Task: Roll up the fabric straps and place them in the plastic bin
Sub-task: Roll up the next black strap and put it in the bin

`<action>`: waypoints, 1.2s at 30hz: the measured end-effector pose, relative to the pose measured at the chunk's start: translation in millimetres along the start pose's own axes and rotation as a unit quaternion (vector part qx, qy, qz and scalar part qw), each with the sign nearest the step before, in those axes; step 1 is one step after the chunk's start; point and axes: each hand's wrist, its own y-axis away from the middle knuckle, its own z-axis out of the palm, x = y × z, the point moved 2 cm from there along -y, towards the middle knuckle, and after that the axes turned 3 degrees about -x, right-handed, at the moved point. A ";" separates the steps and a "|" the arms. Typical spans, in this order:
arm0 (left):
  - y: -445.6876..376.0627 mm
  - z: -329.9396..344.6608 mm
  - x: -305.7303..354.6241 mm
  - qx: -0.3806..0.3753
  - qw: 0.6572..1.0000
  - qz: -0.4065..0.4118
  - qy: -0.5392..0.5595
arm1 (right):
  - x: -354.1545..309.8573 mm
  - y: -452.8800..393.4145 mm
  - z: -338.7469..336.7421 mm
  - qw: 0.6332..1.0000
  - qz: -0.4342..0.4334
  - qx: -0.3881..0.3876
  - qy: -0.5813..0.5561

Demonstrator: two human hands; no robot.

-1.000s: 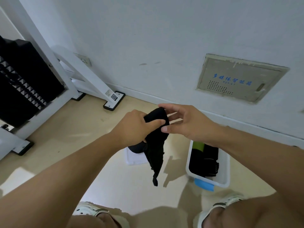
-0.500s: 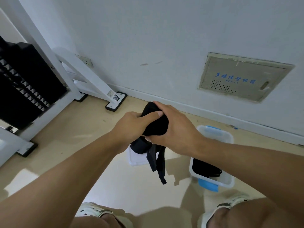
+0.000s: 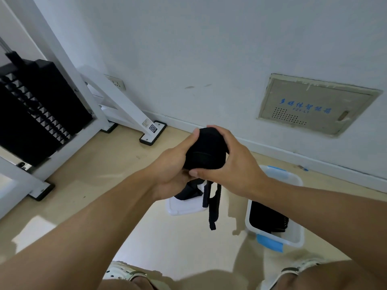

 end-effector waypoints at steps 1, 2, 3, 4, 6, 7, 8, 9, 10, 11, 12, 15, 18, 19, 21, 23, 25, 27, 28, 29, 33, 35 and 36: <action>-1.3 1.5 -2.2 0.004 1.000 0.002 -0.006 | 0.7 -0.1 -1.5 1.000 -0.006 0.016 0.007; -2.7 1.9 -4.5 0.017 1.000 0.005 -0.021 | 1.0 -0.7 -4.2 0.999 -0.012 0.029 0.019; -4.1 1.6 -6.5 0.036 0.998 0.008 -0.040 | 1.0 -1.8 -7.5 0.998 -0.019 0.034 0.041; -4.9 0.6 -8.1 0.064 0.996 0.012 -0.062 | 0.9 -3.1 -10.5 0.997 -0.022 0.026 0.074; -5.4 -1.8 -11.2 0.116 0.986 0.034 -0.111 | 0.8 -4.5 -13.5 0.987 -0.016 -0.018 0.157; -5.2 -3.1 -12.7 0.139 0.975 0.053 -0.168 | 0.4 -3.9 -13.7 0.980 -0.010 -0.039 0.196; -3.8 -3.3 -13.2 0.156 0.957 0.074 -0.234 | -0.3 -2.9 -13.0 0.972 -0.004 -0.054 0.231; -0.8 -1.5 -13.2 0.160 0.941 0.087 -0.286 | -0.6 -1.8 -11.9 0.963 -0.001 -0.064 0.261; 2.4 2.1 -13.8 0.151 0.933 0.085 -0.315 | -1.1 -0.6 -10.5 0.956 0.001 -0.073 0.284; 5.5 6.6 -14.4 0.135 0.932 0.073 -0.328 | -1.5 0.4 -9.3 0.951 0.001 -0.079 0.298; 7.9 9.6 -15.1 0.127 0.932 0.063 -0.335 | -2.0 1.4 -7.7 0.949 -0.001 -0.084 0.305; 8.4 9.8 -15.6 0.140 0.928 0.056 -0.340 | -3.8 5.5 -3.0 0.952 -0.003 -0.092 0.293; 8.2 9.8 -16.1 0.154 0.923 0.057 -0.349 | -7.7 11.5 2.2 0.952 -0.012 -0.097 0.290; 8.0 10.2 -15.9 0.158 0.920 0.060 -0.354 | -8.7 12.6 3.1 0.952 -0.014 -0.099 0.290; 7.3 10.4 -15.8 0.166 0.919 0.067 -0.352 | -9.1 13.6 4.2 0.953 -0.020 -0.102 0.284; 6.9 10.4 -14.6 0.162 0.925 0.071 -0.336 | -7.4 13.5 4.6 0.957 -0.032 -0.099 0.270; 8.0 10.8 -11.2 0.150 0.933 0.075 -0.318 | -4.2 12.8 4.6 0.965 -0.040 -0.089 0.244; 9.9 9.6 -6.8 0.139 0.939 0.086 -0.303 | 0.6 11.6 4.3 0.973 -0.038 -0.076 0.216; 10.1 8.0 -4.7 0.134 0.942 0.089 -0.293 | 3.2 10.8 3.4 0.975 -0.031 -0.070 0.207; 10.0 5.8 -2.8 0.129 0.946 0.090 -0.282 | 5.3 9.8 2.1 0.977 -0.025 -0.064 0.203; 8.6 0.1 -0.8 0.095 0.962 0.093 -0.238 | 6.9 3.8 -3.3 0.979 -0.040 -0.038 0.195; 7.2 -1.4 -2.7 0.108 0.959 0.109 -0.240 | 4.9 -0.8 -2.6 0.977 -0.043 -0.038 0.206; 6.5 -1.6 -3.9 0.126 0.950 0.128 -0.255 | 4.5 -3.0 -2.3 0.975 -0.043 -0.033 0.215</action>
